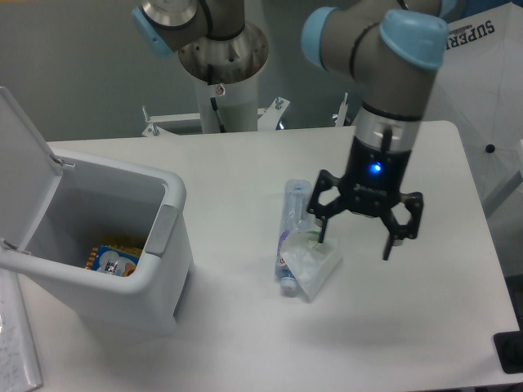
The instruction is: Open the trash can
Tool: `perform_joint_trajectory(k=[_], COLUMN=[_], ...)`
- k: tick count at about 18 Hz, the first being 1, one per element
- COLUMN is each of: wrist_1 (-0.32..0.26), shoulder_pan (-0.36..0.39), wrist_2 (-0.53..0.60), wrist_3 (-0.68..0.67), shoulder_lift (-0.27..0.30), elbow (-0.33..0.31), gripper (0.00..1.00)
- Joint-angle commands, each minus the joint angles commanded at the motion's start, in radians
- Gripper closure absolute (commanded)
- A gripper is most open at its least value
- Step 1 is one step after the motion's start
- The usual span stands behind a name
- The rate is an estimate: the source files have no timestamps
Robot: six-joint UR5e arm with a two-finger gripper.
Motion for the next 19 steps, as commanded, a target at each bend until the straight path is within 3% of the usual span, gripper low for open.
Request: perform_joint_trajectory(k=[2,4,10,19], wrist_1=[-0.123,-0.168,-0.16,-0.159], shoulder_pan=[0.0,0.003,0.044,0.035], wrist_2=[0.075,0.131,0.218,0.266], wrist_3=[0.063,0.092,0.278,0.284], shoulder_lift=[-0.04,-0.075,-0.123,-0.129], elbow=[0.065,0.1,0.105,0.089], gripper=[0.0,0.0,0.0,0.0])
